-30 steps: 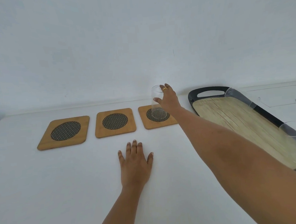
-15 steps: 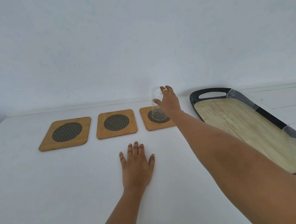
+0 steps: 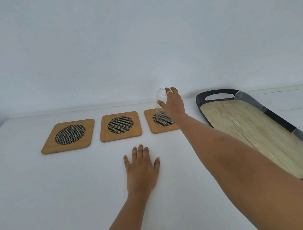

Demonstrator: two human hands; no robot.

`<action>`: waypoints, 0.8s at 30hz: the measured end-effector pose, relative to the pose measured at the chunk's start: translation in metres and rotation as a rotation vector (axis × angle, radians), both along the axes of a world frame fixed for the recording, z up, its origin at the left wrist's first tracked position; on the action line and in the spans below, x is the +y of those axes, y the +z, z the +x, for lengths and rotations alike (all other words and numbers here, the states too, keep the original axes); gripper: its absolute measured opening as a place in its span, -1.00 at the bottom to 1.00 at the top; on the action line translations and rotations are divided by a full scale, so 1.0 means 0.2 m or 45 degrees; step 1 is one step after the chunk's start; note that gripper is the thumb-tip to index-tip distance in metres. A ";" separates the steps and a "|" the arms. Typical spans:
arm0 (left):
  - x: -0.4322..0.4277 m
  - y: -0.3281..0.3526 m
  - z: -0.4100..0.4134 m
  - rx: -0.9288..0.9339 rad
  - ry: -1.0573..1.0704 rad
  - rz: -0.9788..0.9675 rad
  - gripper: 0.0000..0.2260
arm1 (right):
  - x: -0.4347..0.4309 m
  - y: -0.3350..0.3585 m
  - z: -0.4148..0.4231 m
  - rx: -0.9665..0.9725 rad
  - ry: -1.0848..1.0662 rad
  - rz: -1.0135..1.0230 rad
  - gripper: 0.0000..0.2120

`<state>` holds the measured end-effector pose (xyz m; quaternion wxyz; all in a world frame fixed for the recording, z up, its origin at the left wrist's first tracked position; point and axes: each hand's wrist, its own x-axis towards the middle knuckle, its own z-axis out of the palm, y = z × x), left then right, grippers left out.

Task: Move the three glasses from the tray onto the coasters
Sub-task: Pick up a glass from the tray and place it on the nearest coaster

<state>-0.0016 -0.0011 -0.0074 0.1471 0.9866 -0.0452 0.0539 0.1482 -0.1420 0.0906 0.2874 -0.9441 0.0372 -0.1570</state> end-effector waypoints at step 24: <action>-0.10 0.07 -0.15 -0.018 -0.070 -0.027 -0.48 | -0.10 -0.39 -0.75 0.138 -0.056 -0.177 -0.49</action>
